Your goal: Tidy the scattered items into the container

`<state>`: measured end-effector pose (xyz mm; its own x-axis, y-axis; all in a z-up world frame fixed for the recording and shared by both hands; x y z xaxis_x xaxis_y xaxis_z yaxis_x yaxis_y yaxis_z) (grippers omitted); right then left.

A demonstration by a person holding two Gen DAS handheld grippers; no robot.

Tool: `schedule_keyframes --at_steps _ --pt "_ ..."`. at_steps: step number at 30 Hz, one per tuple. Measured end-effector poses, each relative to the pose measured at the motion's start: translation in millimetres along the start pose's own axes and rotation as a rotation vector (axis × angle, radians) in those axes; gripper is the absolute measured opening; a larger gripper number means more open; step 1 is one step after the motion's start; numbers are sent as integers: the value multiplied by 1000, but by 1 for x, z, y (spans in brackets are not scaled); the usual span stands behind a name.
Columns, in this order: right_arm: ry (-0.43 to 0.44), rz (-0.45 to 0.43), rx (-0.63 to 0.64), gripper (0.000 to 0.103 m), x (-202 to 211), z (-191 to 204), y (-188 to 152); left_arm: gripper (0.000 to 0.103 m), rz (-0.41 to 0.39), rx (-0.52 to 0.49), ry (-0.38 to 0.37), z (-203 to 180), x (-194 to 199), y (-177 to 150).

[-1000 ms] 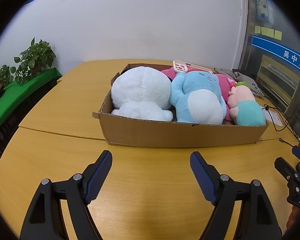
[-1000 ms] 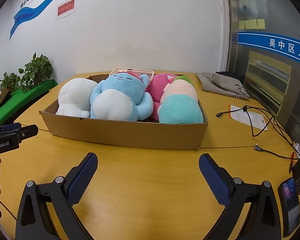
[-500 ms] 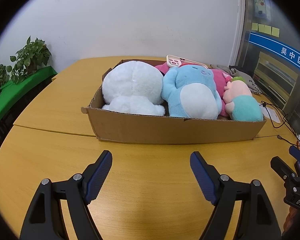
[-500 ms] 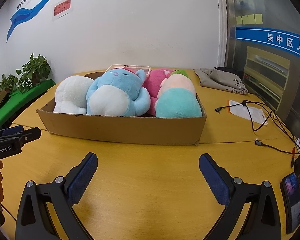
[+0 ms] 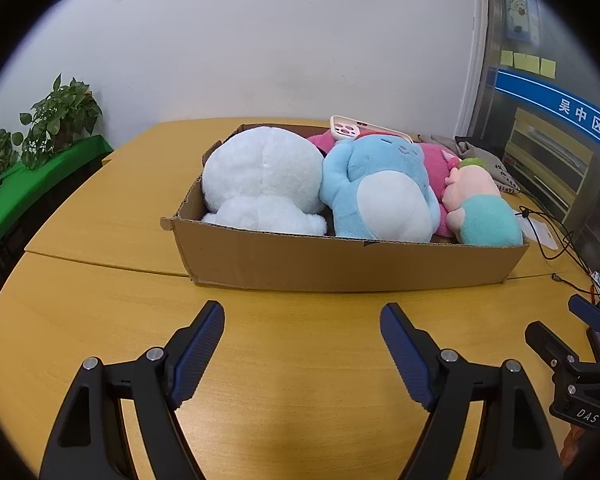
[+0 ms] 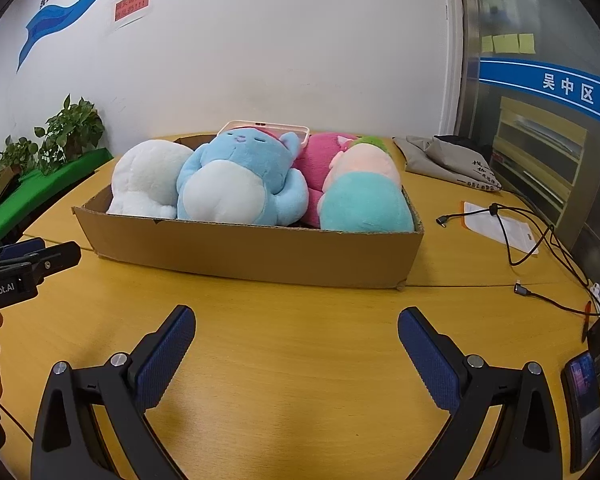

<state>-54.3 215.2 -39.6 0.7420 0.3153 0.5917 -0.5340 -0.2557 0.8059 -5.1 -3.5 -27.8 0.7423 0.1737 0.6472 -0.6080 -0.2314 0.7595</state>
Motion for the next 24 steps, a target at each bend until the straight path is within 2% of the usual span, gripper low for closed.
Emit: schedule_keyframes --at_steps 5,24 --pt "6 14 8 103 -2 3 -4 80 -4 -16 24 -4 0 0" --pt "-3 17 0 103 -1 4 -11 80 35 -30 28 -7 -3 -10"
Point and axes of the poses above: each gripper's, at about its wrist camera, not at the fingertips, and x roughly against the way its jaws point, z to its left, y to its top, the point moved 1 cm from there along -x, roughly the way its jaws point
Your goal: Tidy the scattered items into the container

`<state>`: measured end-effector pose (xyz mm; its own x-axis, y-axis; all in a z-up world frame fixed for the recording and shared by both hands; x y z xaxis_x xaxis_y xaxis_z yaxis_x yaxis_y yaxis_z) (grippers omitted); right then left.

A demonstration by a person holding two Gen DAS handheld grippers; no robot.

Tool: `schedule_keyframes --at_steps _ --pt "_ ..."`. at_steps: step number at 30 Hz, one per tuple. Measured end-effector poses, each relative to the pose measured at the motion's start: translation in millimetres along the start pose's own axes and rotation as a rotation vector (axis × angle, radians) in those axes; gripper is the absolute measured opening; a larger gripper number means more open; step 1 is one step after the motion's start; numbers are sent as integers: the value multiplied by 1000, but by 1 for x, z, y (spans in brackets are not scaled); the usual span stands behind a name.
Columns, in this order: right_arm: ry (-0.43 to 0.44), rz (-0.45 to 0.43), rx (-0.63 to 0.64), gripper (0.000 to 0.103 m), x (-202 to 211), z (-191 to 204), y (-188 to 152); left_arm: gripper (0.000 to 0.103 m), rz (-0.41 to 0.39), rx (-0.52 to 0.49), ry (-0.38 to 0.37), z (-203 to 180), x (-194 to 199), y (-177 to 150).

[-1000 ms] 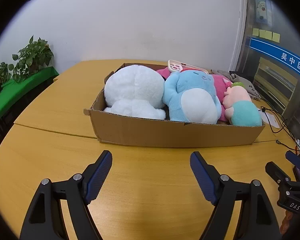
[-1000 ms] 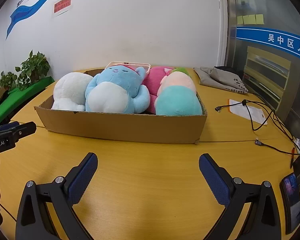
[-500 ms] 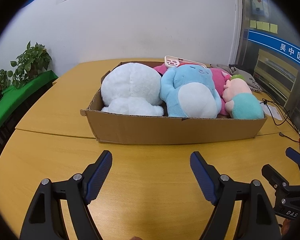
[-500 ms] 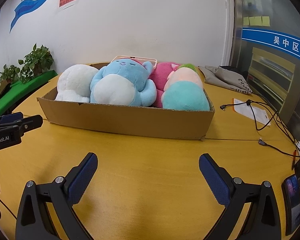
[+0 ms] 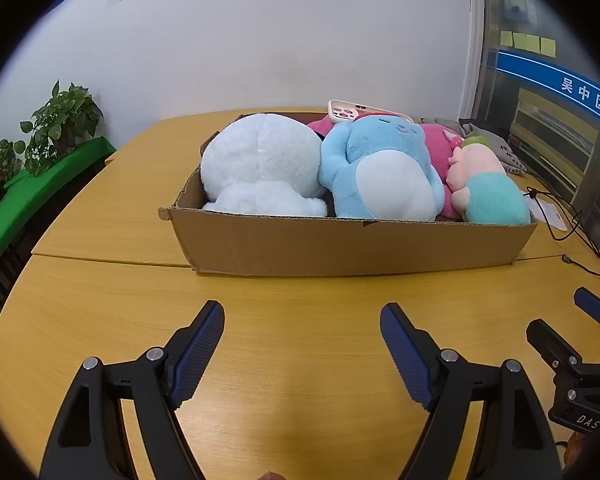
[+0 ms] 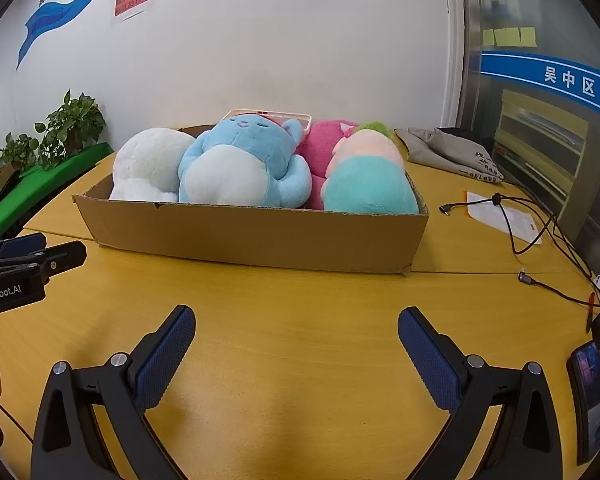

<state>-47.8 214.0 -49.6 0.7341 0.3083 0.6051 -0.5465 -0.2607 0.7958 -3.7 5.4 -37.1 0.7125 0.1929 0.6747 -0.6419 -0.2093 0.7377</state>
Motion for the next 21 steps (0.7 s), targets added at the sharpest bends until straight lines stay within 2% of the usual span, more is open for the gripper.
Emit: schedule_keyframes --at_steps 12,18,21 --pt "-16 -4 0 103 -1 2 -1 80 63 1 -50 -6 -12 -10" --pt "-34 0 8 103 -2 5 2 81 60 6 -69 -4 -13 -11" --pt "-34 3 11 103 -3 9 2 84 48 26 -105 0 -10 -12"
Point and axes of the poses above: each gripper's, at about its wrist camera, not at the fingertips, and x roughly against the way its jaws point, z to its left, y to its top, the point moved 1 cm from there along -x, roughly the way its jaws point
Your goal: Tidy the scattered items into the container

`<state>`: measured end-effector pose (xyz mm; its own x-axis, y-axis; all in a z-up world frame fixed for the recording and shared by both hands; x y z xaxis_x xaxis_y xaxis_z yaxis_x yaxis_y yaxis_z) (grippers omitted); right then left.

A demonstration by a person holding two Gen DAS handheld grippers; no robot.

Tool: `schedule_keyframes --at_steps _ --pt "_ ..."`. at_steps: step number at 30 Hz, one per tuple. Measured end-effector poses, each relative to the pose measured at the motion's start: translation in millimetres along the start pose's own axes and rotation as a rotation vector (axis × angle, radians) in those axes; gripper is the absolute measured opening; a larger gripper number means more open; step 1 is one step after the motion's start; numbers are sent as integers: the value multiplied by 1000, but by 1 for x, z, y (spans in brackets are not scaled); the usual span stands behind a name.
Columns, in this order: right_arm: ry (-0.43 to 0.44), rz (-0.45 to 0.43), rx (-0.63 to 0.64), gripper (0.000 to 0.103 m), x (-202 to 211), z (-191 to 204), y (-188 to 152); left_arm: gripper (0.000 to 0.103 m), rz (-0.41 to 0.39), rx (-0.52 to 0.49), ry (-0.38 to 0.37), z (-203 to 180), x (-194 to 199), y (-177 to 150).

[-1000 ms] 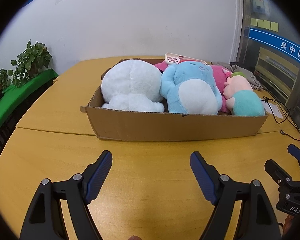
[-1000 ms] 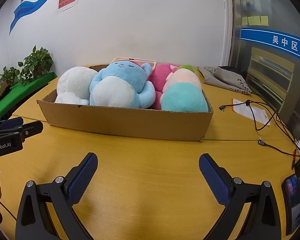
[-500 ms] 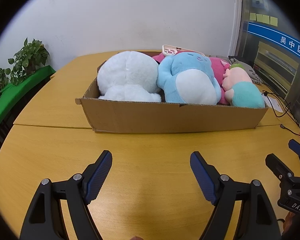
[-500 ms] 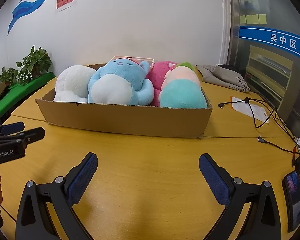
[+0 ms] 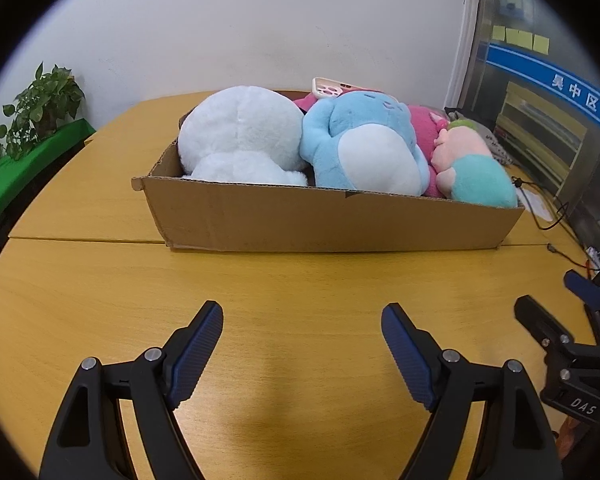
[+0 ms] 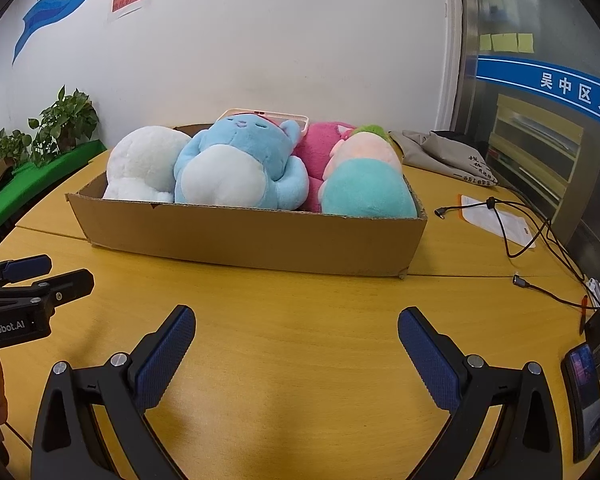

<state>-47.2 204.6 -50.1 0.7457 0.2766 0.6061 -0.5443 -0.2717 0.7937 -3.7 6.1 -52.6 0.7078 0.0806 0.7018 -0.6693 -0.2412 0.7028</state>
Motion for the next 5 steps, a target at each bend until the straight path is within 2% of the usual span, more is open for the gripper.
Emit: schedule_keyframes --at_steps 2,5 --pt "-1 0 3 103 0 2 0 85 -3 12 -23 2 2 -1" --pt "-2 3 10 103 0 6 1 85 -7 2 -6 4 3 -2"
Point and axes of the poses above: each gripper's, at about its wrist camera, not at the fingertips, and x roughly against the way its jaws point, z to its left, y to its top, the point moved 1 cm from there along -x, roughly the way its jaws point
